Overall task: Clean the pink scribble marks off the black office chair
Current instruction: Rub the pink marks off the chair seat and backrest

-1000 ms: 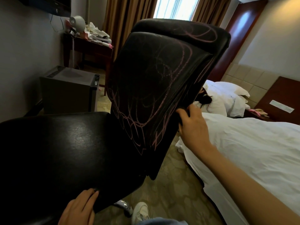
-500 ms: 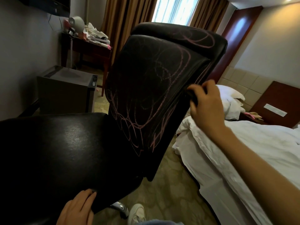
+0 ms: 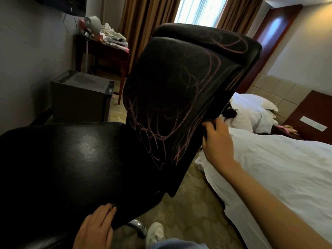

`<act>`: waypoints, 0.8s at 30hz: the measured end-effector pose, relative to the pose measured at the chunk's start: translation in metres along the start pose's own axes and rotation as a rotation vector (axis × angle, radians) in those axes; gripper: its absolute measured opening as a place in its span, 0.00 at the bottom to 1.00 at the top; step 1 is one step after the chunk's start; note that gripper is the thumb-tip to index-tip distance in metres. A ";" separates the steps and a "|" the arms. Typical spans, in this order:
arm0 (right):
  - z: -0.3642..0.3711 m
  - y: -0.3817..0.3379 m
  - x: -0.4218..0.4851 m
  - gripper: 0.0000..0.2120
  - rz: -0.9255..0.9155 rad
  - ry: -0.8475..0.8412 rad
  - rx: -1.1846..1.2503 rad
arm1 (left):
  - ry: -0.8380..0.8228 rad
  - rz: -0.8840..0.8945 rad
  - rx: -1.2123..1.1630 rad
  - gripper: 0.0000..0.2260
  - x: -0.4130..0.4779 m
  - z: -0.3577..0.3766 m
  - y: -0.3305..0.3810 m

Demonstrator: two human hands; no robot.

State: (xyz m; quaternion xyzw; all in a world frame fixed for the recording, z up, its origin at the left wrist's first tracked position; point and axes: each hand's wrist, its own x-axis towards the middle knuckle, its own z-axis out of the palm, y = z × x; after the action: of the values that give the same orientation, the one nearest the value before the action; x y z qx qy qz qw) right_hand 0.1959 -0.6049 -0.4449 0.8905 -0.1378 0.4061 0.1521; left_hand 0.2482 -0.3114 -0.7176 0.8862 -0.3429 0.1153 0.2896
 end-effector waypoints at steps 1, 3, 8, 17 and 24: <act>0.005 -0.002 -0.010 0.09 -0.006 -0.039 -0.009 | 0.027 0.000 0.008 0.22 -0.001 -0.002 0.002; 0.012 -0.006 -0.029 0.09 -0.040 -0.138 -0.019 | 0.027 0.003 0.034 0.22 -0.001 -0.007 0.007; -0.012 -0.013 -0.025 0.14 -0.019 -0.250 0.158 | -0.057 -0.021 0.101 0.21 0.002 -0.013 0.015; -0.094 0.026 0.102 0.15 0.064 0.157 0.228 | -0.192 -0.015 0.089 0.19 0.050 -0.053 0.052; -0.085 0.056 0.110 0.14 0.101 0.158 0.223 | -0.382 -0.098 0.118 0.16 0.087 -0.055 0.071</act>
State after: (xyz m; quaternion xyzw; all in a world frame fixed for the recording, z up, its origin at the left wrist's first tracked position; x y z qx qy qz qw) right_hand 0.1866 -0.6370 -0.2991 0.8589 -0.1240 0.4951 0.0421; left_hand 0.2645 -0.3686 -0.6074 0.9230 -0.3405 -0.0492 0.1723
